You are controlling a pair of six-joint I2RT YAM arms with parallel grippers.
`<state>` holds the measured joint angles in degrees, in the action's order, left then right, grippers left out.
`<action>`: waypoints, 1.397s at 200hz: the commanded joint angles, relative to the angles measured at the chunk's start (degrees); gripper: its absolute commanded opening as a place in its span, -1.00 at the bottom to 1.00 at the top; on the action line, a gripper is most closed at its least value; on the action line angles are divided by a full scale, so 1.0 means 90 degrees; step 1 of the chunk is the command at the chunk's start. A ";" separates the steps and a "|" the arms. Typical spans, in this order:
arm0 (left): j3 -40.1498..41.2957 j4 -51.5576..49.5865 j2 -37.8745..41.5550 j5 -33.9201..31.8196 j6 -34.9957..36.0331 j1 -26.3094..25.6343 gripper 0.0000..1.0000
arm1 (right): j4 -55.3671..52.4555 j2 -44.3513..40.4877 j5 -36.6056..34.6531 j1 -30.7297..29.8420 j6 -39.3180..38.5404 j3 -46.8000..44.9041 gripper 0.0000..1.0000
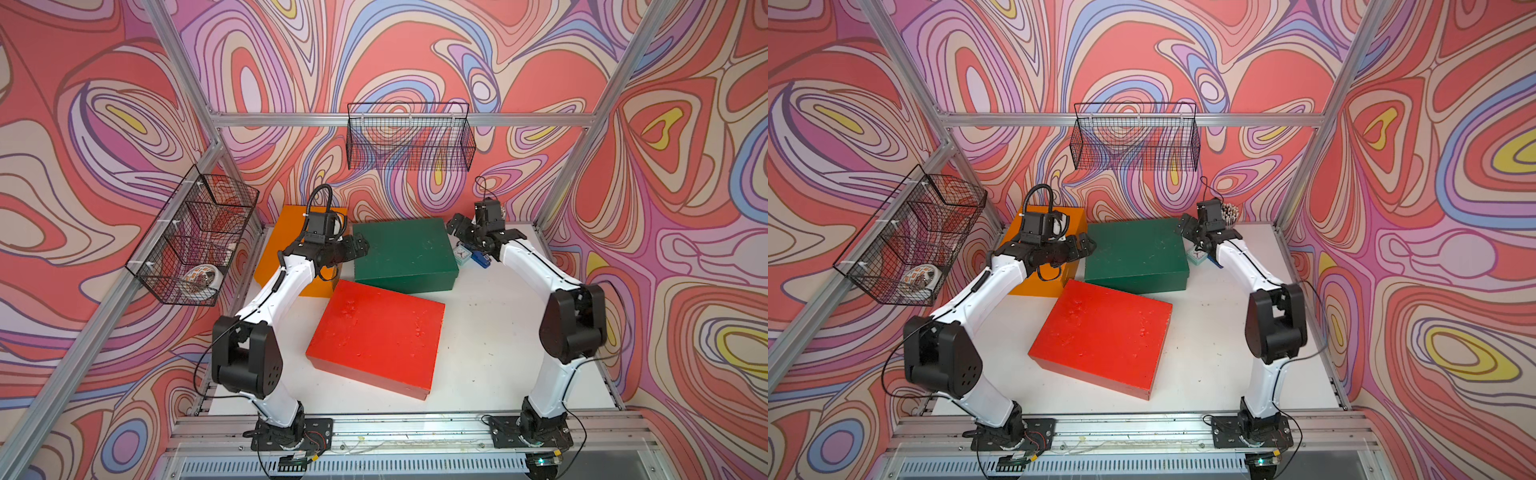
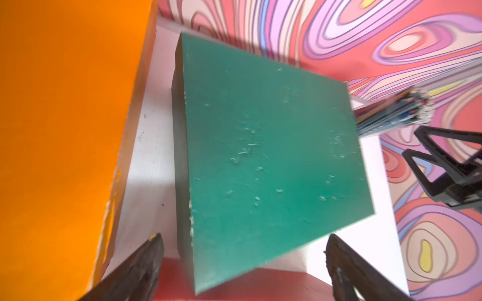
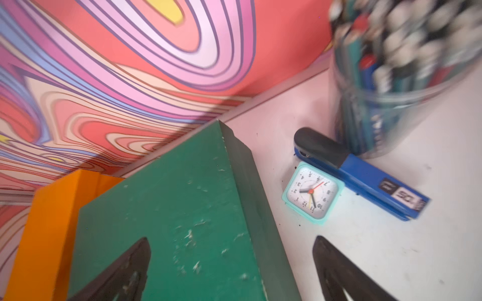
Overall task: Stack the shoeboxes
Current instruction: Adjust the shoebox at the center of the board.
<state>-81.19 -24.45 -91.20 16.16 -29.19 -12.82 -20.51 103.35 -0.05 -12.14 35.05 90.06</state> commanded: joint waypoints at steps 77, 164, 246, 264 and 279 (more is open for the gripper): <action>0.3367 -0.0953 0.4906 -0.1210 -0.0528 -0.0033 1.00 | 0.0657 -0.4091 0.0512 -0.0822 0.0867 -0.4072 0.97; 0.5001 -0.1239 0.6064 -0.1857 -0.0704 -0.0040 1.00 | 0.1532 -0.4735 -0.0349 -0.3066 0.1992 -0.5808 0.96; 0.5327 -0.0203 0.4845 -0.1017 -0.0692 -0.0040 0.93 | 0.1878 -0.4275 -0.0474 -0.3065 0.2263 -0.6181 0.96; 0.5423 -0.0045 0.4840 -0.0745 -0.0756 -0.0040 0.93 | 0.1967 -0.4087 -0.0453 -0.3072 0.2367 -0.6182 0.94; 0.5521 0.0095 0.4869 -0.0459 -0.0850 -0.0040 0.93 | 0.1832 -0.3967 -0.0604 -0.3047 0.2418 -0.6122 0.93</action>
<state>-32.86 -27.40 -47.70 6.81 -34.98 -12.82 -4.38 66.15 -3.66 -39.46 55.35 35.18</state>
